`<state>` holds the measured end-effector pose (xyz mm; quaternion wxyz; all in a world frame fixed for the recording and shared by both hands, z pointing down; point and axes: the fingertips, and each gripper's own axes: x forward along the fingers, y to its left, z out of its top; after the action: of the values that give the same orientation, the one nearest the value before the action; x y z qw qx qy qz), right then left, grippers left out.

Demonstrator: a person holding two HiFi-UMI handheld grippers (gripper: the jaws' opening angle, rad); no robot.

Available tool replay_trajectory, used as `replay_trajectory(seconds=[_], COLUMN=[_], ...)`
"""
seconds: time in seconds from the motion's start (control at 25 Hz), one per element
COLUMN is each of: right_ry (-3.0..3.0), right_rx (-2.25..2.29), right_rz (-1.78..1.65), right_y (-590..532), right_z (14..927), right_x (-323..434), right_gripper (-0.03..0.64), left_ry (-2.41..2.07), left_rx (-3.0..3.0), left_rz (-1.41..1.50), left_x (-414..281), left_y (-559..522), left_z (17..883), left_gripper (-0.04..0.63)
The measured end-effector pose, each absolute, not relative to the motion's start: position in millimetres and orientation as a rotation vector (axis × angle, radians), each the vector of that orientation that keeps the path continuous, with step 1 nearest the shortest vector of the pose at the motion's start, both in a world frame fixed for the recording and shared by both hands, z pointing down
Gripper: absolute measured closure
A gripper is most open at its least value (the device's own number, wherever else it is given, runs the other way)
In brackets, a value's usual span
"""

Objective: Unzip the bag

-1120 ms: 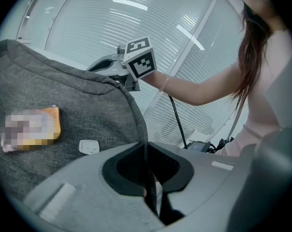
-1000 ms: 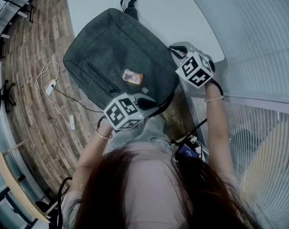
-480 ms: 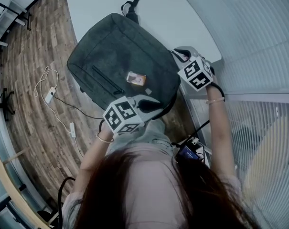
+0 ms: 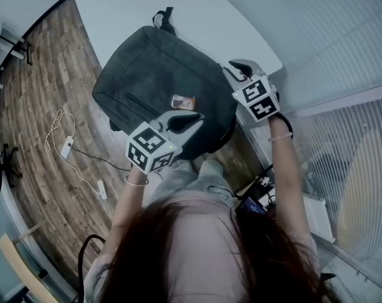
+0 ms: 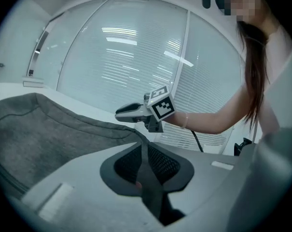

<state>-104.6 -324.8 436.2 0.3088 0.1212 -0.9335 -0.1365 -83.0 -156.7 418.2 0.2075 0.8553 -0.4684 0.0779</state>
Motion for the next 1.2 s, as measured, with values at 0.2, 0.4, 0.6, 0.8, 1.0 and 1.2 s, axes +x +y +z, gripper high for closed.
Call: replay_trajectory(seconds=[0.2,0.4,0.6,0.8,1.0,1.2], right_ry=[-2.52,-2.578,-2.639,-2.703,-2.758,-2.833], right_rx=[0.393,0.425,0.44,0.465,0.506,0.533], right_rz=[-0.311,-0.319,-0.329,-0.336,-0.353,-0.349], right_y=[-297,-263,-231,-203,-177,-148], right_z=[419,399,390,370,358,346], right_x=[-102,-101,-97,-81,-63,-45], right_gripper=[0.528,0.529,0.543,0.551,0.571,0.591], left_ry=[-1.478,-1.652,-1.745,-1.859,-1.995,-2.13], left_rx=[2.374,2.35,2.296,2.256,2.191,2.136], left_rz=[0.202,0.272,0.199,0.206,0.139,0.119], left_x=[-108,-125,-131,-127,-136,-130], left_y=[-152,-146,-135,-118,-94,-66], left_z=[408,400,389,368,343,321], left_gripper=[0.555,0.557,0.557,0.557,0.558,0.575])
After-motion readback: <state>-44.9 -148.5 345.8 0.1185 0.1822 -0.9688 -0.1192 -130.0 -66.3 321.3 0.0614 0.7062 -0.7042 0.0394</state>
